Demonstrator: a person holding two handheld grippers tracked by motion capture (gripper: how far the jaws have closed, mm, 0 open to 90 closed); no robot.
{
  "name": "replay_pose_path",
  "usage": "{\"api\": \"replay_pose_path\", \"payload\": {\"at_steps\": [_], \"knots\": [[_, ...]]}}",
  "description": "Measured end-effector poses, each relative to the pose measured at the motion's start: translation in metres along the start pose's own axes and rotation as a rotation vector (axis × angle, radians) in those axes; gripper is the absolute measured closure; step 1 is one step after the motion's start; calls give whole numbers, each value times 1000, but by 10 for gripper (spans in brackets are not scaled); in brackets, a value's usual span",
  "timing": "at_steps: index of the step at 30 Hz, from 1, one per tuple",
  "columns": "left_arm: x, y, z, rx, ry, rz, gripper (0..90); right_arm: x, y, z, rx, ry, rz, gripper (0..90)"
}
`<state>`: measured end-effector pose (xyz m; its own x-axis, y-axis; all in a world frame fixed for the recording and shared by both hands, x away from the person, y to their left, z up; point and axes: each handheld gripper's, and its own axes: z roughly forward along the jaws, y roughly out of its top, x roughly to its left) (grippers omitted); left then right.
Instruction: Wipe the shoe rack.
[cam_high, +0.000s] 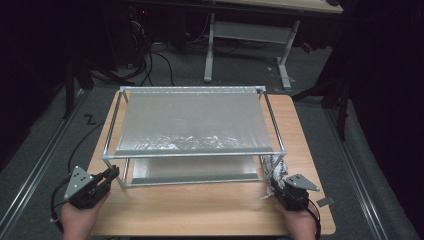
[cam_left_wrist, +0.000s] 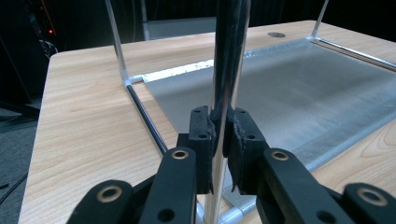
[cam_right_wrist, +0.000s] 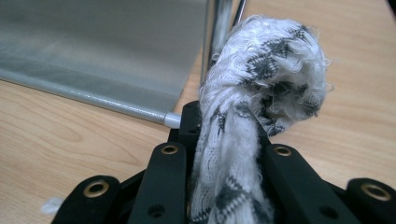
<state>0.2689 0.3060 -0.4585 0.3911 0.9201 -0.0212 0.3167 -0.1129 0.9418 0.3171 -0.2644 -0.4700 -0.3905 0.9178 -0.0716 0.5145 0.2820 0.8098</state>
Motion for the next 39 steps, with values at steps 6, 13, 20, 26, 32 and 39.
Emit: {"api": "replay_pose_path", "payload": {"at_steps": [6,13,20,26,32,39], "knots": [[0,0,0,2,-2,3,806,2,8,-13,-55,-10,-20,768],[0,0,0,4,0,1,806,7,26,-35,-177,-39,-31,768],[0,0,0,-1,2,-5,806,6,33,-45,-241,-56,-33,768],[0,0,0,-2,0,-6,806,4,22,-32,-166,-31,-25,768],[-1,0,1,-3,7,-10,806,1,4,-9,-56,4,16,768],[-1,0,1,-4,10,-5,806,-8,-18,16,74,37,77,769]]}}
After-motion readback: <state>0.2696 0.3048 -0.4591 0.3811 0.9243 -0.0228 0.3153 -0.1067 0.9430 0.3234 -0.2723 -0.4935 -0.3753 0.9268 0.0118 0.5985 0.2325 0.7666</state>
